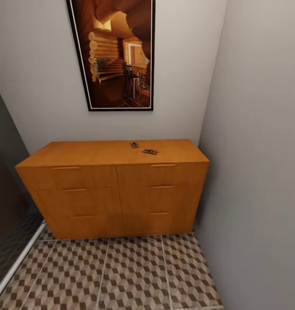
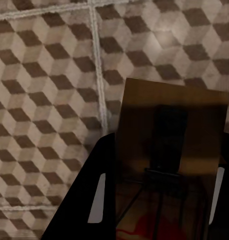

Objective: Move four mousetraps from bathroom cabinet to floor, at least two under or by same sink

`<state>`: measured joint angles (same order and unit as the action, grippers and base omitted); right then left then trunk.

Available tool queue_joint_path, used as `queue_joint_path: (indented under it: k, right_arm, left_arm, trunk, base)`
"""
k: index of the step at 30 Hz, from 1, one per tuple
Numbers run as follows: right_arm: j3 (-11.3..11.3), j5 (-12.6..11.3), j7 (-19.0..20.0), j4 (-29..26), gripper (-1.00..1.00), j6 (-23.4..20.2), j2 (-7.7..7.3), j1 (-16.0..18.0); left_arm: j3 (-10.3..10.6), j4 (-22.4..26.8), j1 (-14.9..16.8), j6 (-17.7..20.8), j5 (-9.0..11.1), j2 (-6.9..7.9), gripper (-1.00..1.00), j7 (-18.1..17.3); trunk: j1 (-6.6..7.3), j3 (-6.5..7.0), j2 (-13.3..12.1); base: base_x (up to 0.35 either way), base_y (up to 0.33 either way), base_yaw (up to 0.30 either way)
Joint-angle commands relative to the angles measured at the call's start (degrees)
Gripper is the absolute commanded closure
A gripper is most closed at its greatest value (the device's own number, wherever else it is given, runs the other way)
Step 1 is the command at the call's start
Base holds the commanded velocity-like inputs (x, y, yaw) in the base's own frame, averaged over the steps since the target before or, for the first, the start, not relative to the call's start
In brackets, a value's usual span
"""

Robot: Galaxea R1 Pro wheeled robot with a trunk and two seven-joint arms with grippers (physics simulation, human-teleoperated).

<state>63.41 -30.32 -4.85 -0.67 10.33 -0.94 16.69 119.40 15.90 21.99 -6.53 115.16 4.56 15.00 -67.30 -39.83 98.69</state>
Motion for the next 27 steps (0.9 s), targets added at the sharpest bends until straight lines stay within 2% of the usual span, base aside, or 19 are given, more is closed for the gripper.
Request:
queue_joint_path:
  k: [1, 5, 8, 11, 27]
  right_arm:
    - [0.5, -0.5, -0.3, 0.0, 1.00, 0.2, -0.11, -0.1]
    - [0.5, -0.4, -0.6, 0.1, 1.00, 0.4, -0.31, -0.3]
    - [0.4, -0.4, -0.7, 0.1, 1.00, 0.5, -0.36, -0.4]
    - [0.5, -0.4, -0.7, 0.1, 1.00, 0.4, -0.20, -0.4]
    - [0.3, -0.9, -0.7, 0.1, 1.00, 0.4, -0.29, -0.5]
  left_arm:
    - [0.5, 0.3, 0.1, -0.4, 0.3, 0.03, 1.00, 0.5]
    - [0.4, 0.2, 0.1, -0.4, 0.4, 0.21, 1.00, 0.5]
    - [0.4, 0.1, 0.1, -0.4, 0.5, 1.22, 1.00, 0.5]
    - [0.4, 0.1, 0.1, -0.5, 0.5, 1.59, 1.00, 0.5]
    - [0.4, 0.3, 0.1, -0.2, 0.1, 1.29, 1.00, 0.5]
  trunk:
    - [0.01, -0.05, 0.0]
    - [0.01, -0.05, 0.0]
    - [0.01, -0.05, 0.0]
    - [0.01, -0.05, 0.0]
    - [0.01, -0.05, 0.0]
  base:
    - [0.000, 0.000, 0.283]
    - [0.000, 0.000, 0.285]
    - [0.000, 0.000, 0.286]
    - [0.000, 0.000, 0.287]
    - [0.000, 0.000, 0.287]
